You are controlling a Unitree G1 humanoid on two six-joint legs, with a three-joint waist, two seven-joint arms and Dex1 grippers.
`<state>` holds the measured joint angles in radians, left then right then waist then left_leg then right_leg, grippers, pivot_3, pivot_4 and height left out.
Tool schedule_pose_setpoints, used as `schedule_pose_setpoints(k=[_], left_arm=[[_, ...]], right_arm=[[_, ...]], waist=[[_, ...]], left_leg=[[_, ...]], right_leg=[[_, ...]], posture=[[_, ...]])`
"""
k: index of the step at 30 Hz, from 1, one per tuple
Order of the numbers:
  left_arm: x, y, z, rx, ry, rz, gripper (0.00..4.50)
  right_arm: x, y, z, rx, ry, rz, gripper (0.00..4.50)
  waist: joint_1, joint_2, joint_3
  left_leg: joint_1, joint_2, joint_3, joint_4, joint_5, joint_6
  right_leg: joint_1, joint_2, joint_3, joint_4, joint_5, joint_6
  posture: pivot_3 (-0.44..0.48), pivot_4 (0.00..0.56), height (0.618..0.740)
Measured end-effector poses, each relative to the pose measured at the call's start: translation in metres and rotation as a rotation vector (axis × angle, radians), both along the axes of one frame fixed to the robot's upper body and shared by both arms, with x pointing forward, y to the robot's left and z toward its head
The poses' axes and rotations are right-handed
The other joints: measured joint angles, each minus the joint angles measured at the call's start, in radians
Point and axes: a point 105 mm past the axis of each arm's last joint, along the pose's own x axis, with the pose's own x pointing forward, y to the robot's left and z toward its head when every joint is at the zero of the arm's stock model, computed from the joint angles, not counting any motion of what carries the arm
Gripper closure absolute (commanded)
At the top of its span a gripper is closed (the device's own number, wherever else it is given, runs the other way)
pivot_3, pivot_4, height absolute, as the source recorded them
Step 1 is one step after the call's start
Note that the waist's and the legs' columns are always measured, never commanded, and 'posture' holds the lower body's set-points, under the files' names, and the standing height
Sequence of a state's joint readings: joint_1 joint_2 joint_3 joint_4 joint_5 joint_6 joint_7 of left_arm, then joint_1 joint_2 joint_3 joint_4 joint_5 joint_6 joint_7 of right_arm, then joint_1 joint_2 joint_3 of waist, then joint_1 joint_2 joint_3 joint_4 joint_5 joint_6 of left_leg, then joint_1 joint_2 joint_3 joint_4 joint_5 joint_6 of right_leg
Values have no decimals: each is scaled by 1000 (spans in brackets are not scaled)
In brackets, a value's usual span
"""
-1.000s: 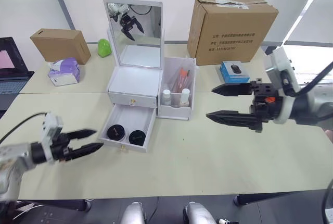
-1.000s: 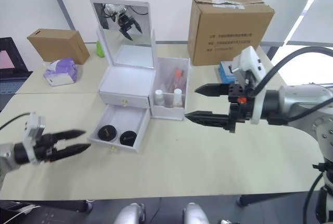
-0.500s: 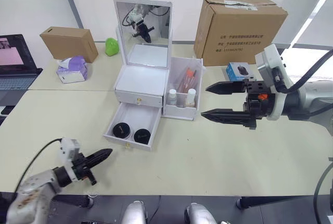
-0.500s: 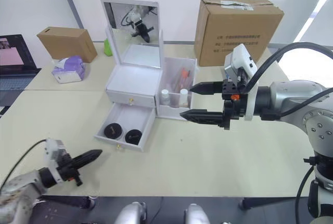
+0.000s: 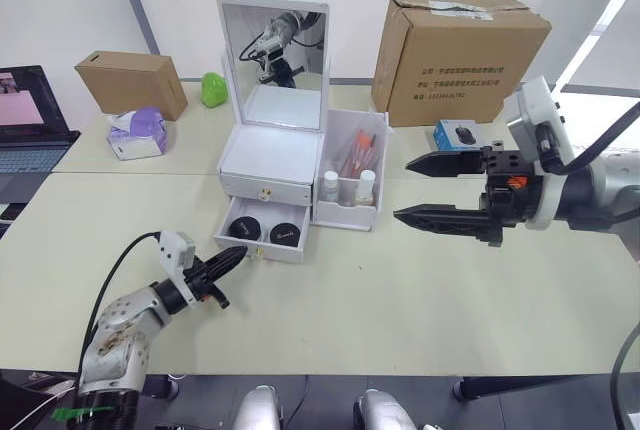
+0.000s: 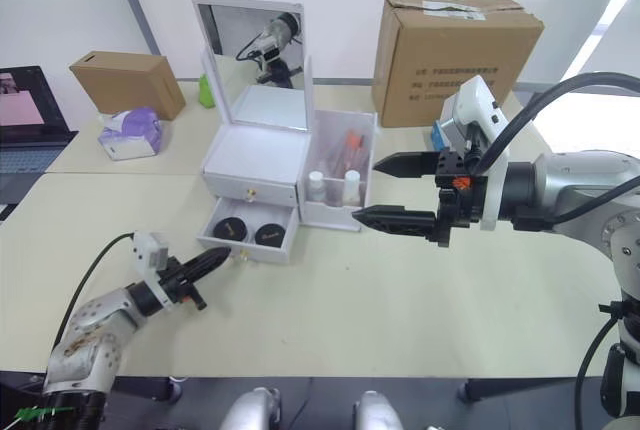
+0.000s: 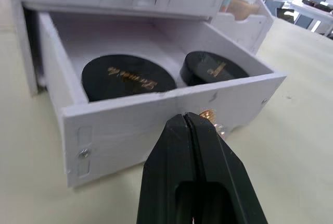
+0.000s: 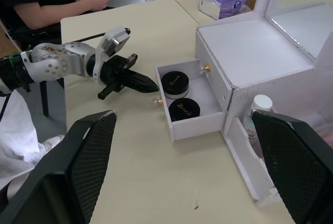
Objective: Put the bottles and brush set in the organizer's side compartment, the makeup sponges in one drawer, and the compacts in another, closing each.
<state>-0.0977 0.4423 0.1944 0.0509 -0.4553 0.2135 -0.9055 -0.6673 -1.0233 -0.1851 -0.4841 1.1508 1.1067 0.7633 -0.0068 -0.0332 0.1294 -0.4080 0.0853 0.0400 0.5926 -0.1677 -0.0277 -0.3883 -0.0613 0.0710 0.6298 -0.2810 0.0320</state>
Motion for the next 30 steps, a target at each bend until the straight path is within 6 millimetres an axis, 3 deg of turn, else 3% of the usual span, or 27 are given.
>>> schedule_pose_setpoints(k=[14,30], left_arm=[[58,-27,9,43,-91,76,4486],[75,-20,2,34,-80,131,4486]], right_arm=[[-3,-8,1,2,-10,-48,0],[-5,-11,-2,-4,-15,-81,0]], waist=[[-4,0,0],[4,0,0]], left_leg=[[-1,-2,-6,1,0,0],[-2,-2,-8,1,0,0]], right_leg=[[1,3,0,0,4,6],[1,3,-1,0,4,8]], posture=[[0,150,740],[0,150,740]])
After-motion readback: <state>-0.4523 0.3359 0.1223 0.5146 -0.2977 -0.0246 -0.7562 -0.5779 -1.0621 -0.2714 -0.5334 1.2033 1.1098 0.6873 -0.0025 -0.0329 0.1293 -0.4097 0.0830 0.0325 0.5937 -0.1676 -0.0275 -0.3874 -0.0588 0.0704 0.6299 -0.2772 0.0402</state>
